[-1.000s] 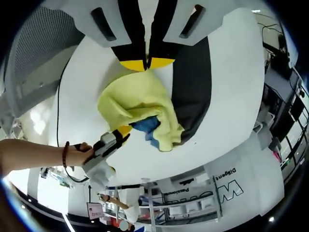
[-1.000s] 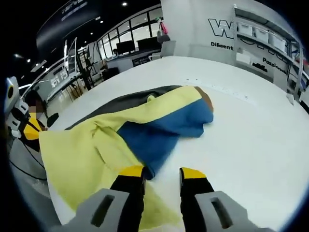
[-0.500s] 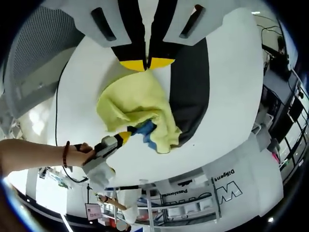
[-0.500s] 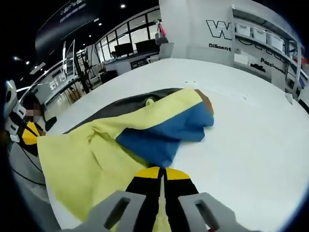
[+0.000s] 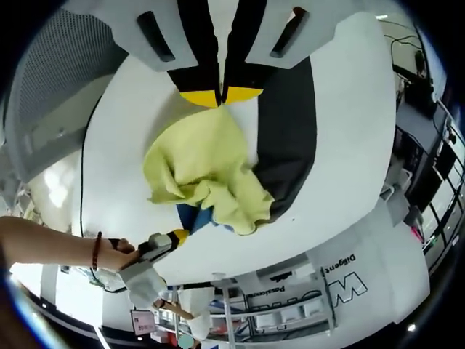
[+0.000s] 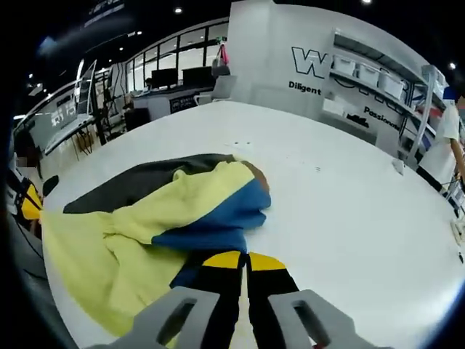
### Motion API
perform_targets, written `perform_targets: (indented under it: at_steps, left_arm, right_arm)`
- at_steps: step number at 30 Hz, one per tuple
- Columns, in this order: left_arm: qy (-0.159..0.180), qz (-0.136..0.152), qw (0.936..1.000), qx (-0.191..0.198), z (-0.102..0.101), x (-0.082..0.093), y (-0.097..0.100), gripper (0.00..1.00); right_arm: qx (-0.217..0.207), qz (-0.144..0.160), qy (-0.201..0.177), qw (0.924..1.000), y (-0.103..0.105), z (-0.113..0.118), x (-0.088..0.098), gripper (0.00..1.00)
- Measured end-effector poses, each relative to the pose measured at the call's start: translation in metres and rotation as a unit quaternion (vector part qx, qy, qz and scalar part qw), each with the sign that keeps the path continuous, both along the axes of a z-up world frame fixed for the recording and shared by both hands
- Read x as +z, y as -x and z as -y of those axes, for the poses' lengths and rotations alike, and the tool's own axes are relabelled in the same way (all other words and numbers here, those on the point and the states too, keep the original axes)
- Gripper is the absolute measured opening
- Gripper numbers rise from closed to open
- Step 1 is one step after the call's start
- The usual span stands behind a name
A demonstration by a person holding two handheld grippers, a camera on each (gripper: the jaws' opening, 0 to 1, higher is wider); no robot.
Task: Fold the garment on the visible template until the final outline fits inside the template.
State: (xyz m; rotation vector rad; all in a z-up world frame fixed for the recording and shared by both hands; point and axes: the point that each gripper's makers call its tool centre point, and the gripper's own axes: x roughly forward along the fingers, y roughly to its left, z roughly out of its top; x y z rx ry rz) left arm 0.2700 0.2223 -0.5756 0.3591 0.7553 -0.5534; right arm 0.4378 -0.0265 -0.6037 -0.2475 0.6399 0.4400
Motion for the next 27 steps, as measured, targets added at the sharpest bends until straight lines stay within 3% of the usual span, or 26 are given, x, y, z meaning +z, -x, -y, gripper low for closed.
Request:
perform_targets:
  at_steps: [6,16,27]
  left_arm:
    - [-0.002,-0.004,1.0,-0.002,-0.001,-0.001,0.001,0.03]
    - [-0.008,-0.009,0.9999,-0.008,-0.003,-0.004,0.003,0.03]
    - [-0.003,-0.012,0.9997,-0.02,0.002,-0.003,0.005,0.04]
  right_arm:
    - [-0.038,0.017,0.021,0.9989,-0.007,0.037,0.014,0.0]
    - [-0.063,0.026,0.053,0.9963,-0.014,0.08,0.028,0.0]
    - [-0.086,0.04,0.065,0.9934,-0.027,0.11,0.052,0.0]
